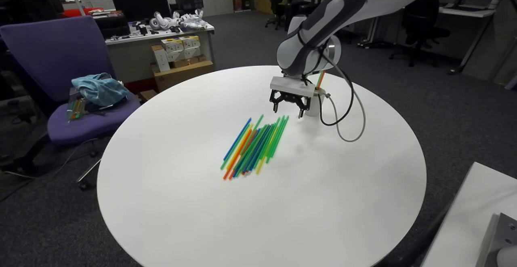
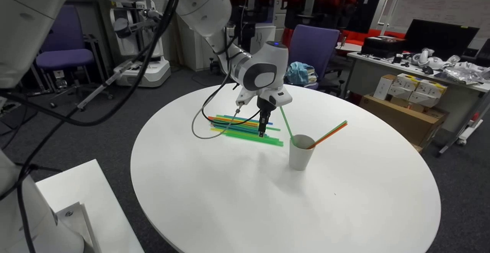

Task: Put one straw in the cup

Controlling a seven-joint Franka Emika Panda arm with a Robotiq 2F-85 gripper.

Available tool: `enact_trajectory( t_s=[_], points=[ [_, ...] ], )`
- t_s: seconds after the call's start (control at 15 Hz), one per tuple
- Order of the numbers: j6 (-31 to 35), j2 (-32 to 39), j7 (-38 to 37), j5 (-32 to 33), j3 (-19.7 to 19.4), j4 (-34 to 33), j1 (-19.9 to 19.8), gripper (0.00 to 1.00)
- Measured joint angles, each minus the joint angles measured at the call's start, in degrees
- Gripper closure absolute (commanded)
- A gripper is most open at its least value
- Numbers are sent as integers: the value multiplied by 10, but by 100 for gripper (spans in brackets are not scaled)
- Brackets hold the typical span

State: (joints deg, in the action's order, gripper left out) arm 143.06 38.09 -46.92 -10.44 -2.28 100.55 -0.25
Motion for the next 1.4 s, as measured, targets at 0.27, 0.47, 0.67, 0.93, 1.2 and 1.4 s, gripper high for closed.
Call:
enact_trajectory(
  t_s=[0.27,0.47,0.67,0.93,1.2,1.4],
  points=[
    [-4,20,-30,12,-24,-27,42,0],
    [-4,19,-71,36,-49,-26,82,0],
    [-5,18,-102,55,-61,-22,105,0],
    [-14,17,-115,65,-66,-10,112,0],
    [-15,17,-116,67,-69,-6,111,0],
    [-15,17,-116,67,-70,-6,108,0]
  ],
)
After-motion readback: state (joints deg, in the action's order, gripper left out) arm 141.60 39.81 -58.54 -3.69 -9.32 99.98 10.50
